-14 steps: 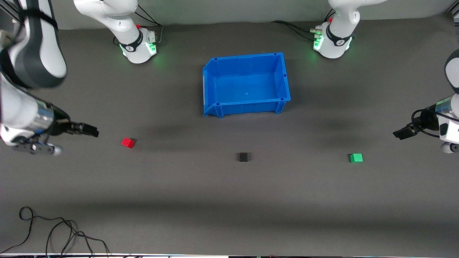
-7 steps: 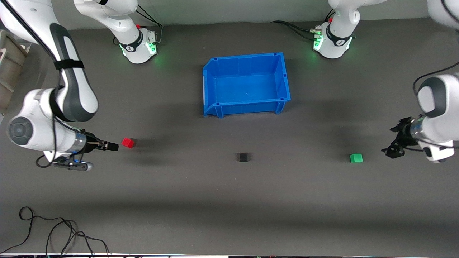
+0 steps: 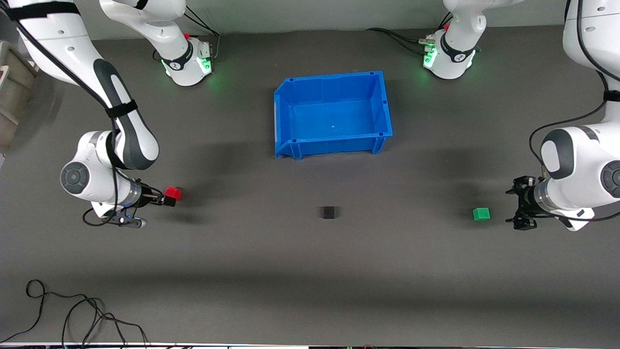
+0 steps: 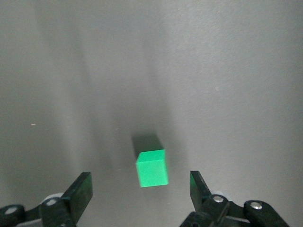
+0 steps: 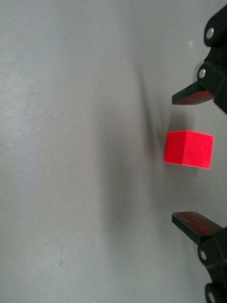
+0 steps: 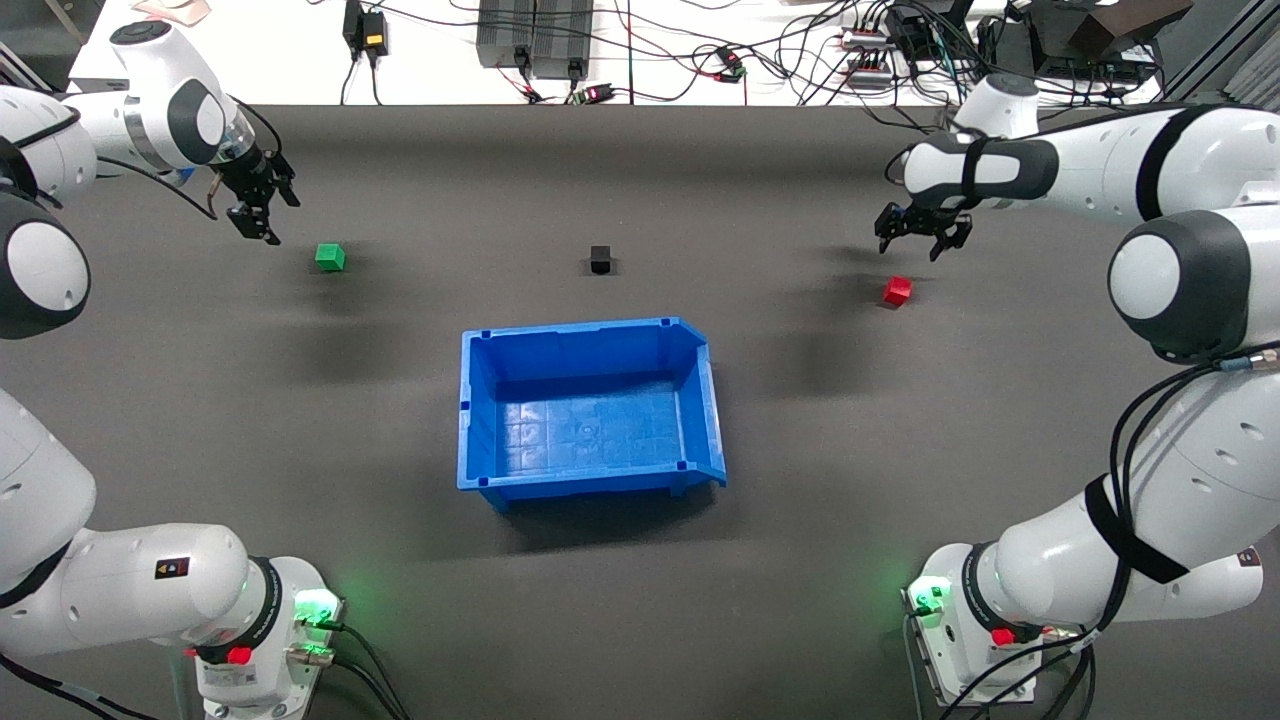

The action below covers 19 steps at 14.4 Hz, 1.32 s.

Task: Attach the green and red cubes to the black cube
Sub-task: 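Close the right gripper on the red cube while the left gripper grasps green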

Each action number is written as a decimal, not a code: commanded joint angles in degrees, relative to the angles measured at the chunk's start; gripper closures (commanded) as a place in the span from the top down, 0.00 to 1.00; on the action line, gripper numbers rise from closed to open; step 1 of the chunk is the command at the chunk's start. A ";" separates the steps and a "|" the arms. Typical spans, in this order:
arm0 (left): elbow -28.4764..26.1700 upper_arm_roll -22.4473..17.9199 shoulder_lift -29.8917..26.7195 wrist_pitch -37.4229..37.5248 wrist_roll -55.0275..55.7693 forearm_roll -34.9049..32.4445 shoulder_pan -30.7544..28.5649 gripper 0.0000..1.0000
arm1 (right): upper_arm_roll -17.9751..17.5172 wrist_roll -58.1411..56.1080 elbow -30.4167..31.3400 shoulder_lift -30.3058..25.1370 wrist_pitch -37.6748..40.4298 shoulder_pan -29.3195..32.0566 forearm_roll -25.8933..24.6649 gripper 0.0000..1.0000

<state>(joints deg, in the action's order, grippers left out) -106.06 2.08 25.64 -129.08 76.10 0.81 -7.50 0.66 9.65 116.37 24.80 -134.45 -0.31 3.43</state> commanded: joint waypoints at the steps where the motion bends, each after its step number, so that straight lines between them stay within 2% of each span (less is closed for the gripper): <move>1: 0.59 -0.41 5.02 -7.47 1.94 0.69 1.61 0.92 | 0.13 0.11 0.26 1.48 -1.69 0.05 3.25 1.00; 5: -1.51 -0.41 6.01 -8.03 2.21 0.69 2.14 0.92 | 0.13 0.19 0.17 3.77 -2.66 0.22 4.22 0.99; 10: -1.61 -0.49 6.97 -8.65 6.25 0.33 3.72 0.92 | 0.22 3.78 0.17 5.17 -2.31 0.23 4.48 0.97; 11: -1.78 -0.49 6.71 -8.30 6.25 0.07 3.63 0.90 | 0.22 5.45 0.17 5.44 -2.14 0.05 4.40 0.97; 13: -2.05 -0.49 7.23 -9.34 5.90 -1.06 3.72 0.79 | 0.22 6.96 0.17 5.53 -2.05 -0.48 4.39 0.97; 15: -2.05 -0.49 7.68 -10.40 5.90 -2.48 3.28 0.79 | 0.22 7.14 0.17 5.53 -1.96 -0.48 4.39 0.97; 17: -2.05 -0.58 7.68 -10.32 5.81 -2.48 3.19 0.80 | 0.22 7.40 0.26 5.53 -1.87 -0.48 4.39 0.90; 19: -2.83 -0.58 7.59 -10.49 5.72 -2.57 3.02 0.80 | 0.22 7.49 0.26 5.53 -1.87 -0.48 4.39 0.90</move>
<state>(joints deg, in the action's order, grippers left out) -107.53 1.73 33.64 -138.43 81.07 -0.58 -4.57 0.94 16.03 116.51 30.40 -136.17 -0.54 7.12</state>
